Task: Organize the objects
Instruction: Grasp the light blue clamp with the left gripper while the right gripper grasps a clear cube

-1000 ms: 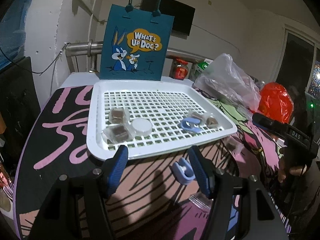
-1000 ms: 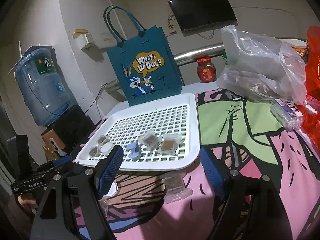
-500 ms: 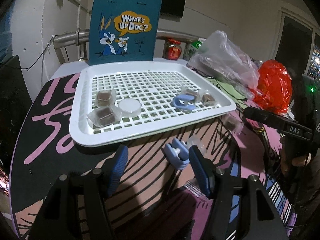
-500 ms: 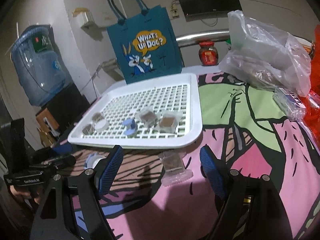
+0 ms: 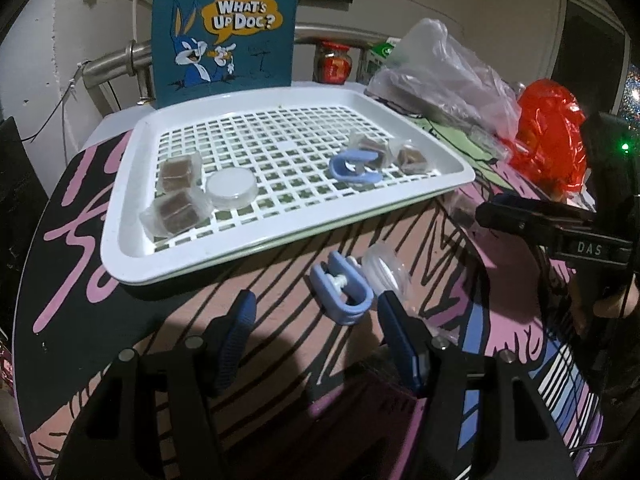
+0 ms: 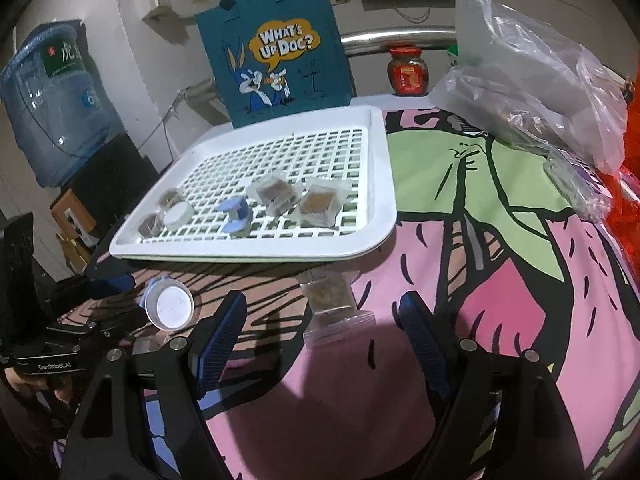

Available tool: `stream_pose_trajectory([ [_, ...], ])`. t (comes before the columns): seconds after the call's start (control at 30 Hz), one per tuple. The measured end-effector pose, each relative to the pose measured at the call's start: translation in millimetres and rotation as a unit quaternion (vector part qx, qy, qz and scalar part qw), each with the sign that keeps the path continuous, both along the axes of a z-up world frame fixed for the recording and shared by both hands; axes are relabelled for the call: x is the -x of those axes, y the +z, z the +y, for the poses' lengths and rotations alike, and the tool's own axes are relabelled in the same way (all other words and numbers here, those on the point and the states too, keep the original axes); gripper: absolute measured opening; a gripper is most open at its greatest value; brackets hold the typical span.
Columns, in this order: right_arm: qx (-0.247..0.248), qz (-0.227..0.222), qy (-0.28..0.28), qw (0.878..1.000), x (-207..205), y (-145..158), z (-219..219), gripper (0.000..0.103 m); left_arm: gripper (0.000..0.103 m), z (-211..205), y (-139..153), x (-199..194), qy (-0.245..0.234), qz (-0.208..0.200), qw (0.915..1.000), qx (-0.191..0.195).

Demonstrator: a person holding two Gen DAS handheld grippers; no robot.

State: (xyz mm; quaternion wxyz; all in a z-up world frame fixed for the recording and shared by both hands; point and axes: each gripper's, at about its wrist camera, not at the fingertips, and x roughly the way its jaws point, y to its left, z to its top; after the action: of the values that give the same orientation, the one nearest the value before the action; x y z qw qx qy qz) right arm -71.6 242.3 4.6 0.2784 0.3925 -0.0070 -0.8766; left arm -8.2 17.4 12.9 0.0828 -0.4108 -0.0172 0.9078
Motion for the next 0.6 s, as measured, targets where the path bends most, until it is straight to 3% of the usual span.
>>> stream_pose_trajectory([
  [0.43,-0.022,-0.022,0.013,0.999,6.0,-8.1,-10.8,0.077,0.060,10.1,-4.8,13.4,-0.006,-0.017,0.9998,0.006],
  [0.47,-0.023,-0.022,0.011,0.999,6.6,-8.2,-11.1,0.077,0.057,10.1,-5.1,13.5,-0.006,-0.018,0.9998,0.006],
  [0.53,-0.026,-0.022,0.009,0.999,7.9,-8.3,-12.6,0.075,0.036,9.2,-4.7,12.5,-0.004,-0.016,0.9999,0.005],
  [0.6,-0.034,-0.027,0.014,0.999,9.5,-10.5,-16.4,0.066,0.032,9.1,-4.8,12.2,-0.006,-0.016,0.9999,0.003],
])
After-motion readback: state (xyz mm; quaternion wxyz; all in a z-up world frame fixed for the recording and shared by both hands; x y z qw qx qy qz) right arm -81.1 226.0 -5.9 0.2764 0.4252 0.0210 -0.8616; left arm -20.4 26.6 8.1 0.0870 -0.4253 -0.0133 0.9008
